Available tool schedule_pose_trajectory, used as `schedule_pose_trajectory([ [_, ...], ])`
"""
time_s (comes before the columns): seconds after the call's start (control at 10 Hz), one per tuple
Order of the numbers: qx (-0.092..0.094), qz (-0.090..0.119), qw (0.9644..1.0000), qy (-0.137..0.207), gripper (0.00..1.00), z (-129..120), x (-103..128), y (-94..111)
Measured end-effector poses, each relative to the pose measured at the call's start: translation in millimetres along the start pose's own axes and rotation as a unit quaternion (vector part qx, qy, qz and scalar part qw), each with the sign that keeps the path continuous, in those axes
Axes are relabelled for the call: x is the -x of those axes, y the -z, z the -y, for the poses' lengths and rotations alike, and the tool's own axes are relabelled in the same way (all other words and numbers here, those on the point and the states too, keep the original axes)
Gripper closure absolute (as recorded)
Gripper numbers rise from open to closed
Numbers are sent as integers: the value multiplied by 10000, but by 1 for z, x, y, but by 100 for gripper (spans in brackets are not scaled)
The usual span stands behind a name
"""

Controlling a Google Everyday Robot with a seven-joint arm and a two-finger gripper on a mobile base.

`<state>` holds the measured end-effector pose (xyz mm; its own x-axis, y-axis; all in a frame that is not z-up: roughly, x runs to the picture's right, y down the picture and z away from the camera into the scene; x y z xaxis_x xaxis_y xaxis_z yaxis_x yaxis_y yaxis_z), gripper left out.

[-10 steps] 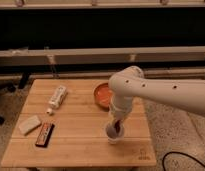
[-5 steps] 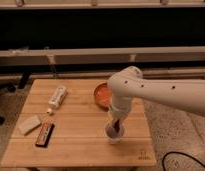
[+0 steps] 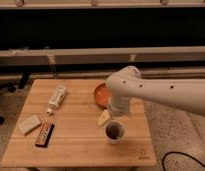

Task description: Place the pepper in the ceramic cup

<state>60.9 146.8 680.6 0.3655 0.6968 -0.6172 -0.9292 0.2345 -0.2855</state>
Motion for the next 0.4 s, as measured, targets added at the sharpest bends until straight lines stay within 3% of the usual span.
schedule_pose_trajectory([
  [0.4,-14,-11,10000,54,5,-5,-1,-2],
])
